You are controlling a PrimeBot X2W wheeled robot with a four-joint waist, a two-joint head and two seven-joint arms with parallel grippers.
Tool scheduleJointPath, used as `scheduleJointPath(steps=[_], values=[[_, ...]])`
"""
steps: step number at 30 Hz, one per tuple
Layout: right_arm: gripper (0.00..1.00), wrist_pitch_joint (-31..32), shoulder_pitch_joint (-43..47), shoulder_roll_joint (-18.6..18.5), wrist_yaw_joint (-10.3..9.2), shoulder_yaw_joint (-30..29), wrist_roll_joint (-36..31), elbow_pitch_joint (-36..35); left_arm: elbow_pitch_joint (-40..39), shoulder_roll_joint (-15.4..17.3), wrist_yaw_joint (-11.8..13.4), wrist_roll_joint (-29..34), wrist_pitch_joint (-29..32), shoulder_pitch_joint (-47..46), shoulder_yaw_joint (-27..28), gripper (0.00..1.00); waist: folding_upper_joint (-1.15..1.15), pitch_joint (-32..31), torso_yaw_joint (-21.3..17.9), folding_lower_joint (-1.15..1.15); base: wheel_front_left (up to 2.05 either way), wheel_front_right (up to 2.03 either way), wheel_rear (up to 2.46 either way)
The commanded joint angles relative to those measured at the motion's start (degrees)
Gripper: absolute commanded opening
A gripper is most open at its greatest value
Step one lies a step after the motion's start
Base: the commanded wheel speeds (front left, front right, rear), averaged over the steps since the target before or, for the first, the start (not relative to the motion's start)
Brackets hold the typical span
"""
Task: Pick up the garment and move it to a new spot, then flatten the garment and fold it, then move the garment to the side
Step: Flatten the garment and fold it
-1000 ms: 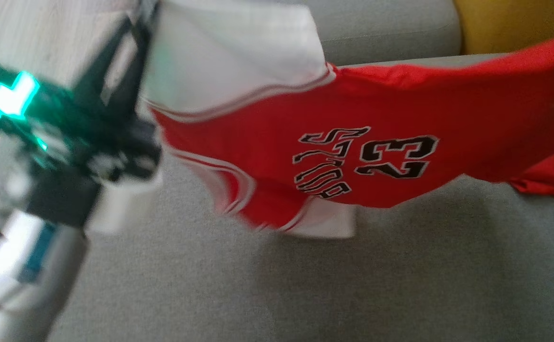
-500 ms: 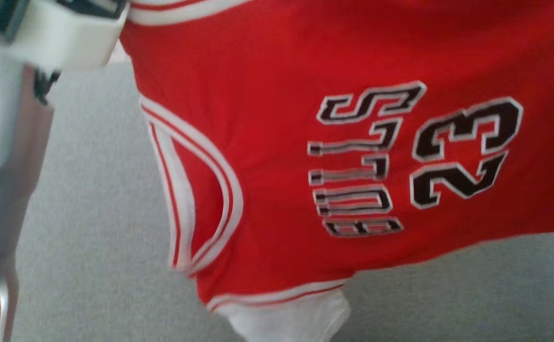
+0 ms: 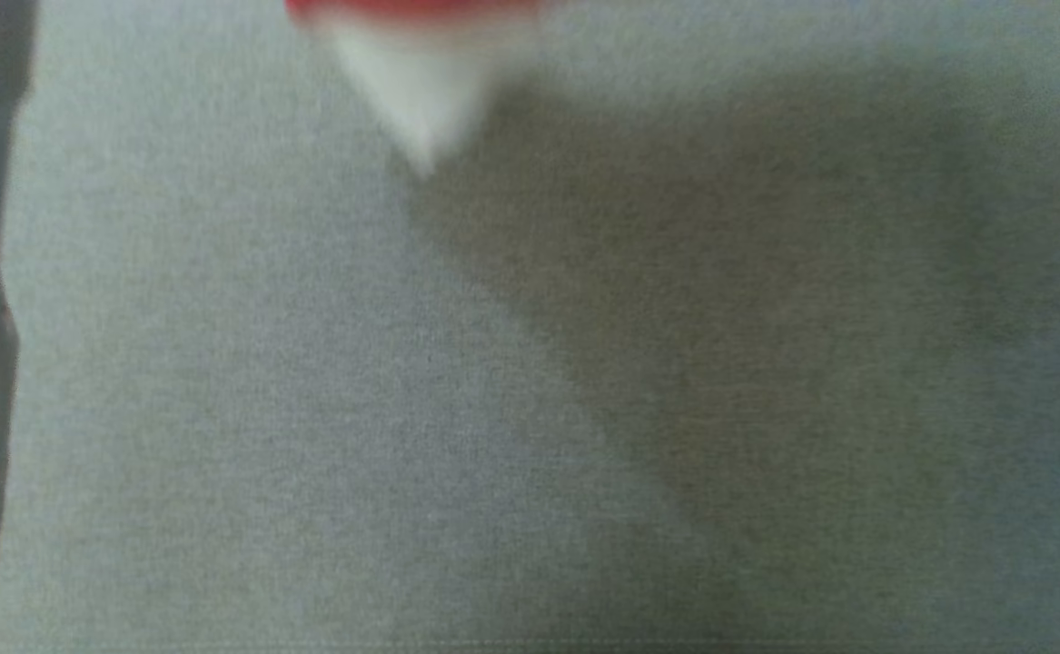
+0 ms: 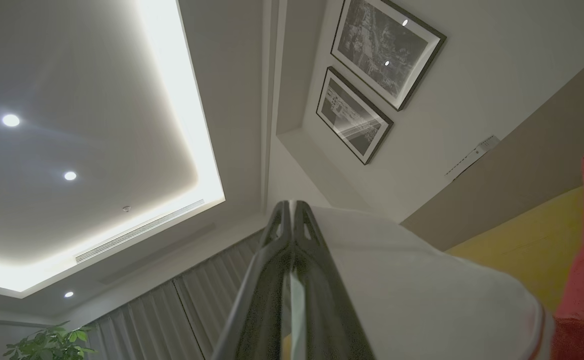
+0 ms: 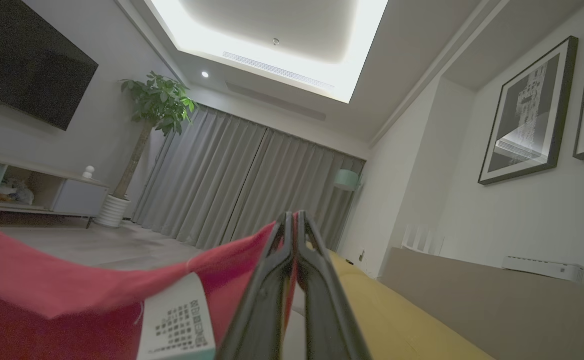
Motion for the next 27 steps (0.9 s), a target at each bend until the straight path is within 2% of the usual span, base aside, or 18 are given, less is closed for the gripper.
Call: scheduleJointPath(steps=[1, 6, 11, 18, 22, 23, 27], values=[[0.0, -0.5, -2.1, -0.8, -0.04, 0.1, -0.7, -0.9, -2.0, 2.1, -0.4, -1.0, 0.0, -2.4, 2.1, 0.0, 0.0, 3.6, 1.2, -0.02, 0.0, 0.0, 0.0], [0.0, -0.7, -1.1, -2.3, -0.04, -0.7, -0.7, -1.0, -5.8, 3.5, -2.6, -4.7, 0.0, 2.3, 2.9, 0.0, 0.0, 5.5, 2.2, -0.02, 0.0, 0.0, 0.0], [0.0, -0.7, 8.6, -3.7, -0.04, -3.5, 1.0, -2.5, -10.5, 6.3, -3.7, -8.9, 0.0, 15.4, 1.4, 0.0, 0.0, 5.9, 3.1, -0.02, 0.0, 0.0, 0.0], [0.0, -0.8, 32.6, -3.7, -0.04, -8.6, 5.3, -8.0, -18.0, 12.7, -3.9, -13.0, 0.0, 38.2, -6.8, 0.0, 0.0, 3.5, 2.7, -0.02, 0.0, 0.0, 0.0], [0.0, -0.8, 48.2, -0.7, -0.04, -13.4, 5.2, -13.7, -21.2, 15.1, -3.7, -12.9, 0.0, 51.8, -8.9, 0.0, 0.0, 0.9, 1.7, -0.02, 0.0, 0.0, 0.0], [0.0, -0.8, 55.2, 1.2, -0.04, -15.0, 4.7, -16.1, -22.2, 15.8, -3.1, -12.9, 0.0, 58.0, -9.5, 0.0, 0.0, -0.7, 1.1, -0.02, 0.0, 0.0, 0.0], [0.0, 0.2, 66.7, 4.1, -0.04, -17.4, 3.5, -21.0, -24.4, 17.5, -0.7, -12.9, 0.0, 68.8, -10.2, 0.0, 0.0, -3.7, 0.0, -0.02, 0.0, 0.0, 0.0]])
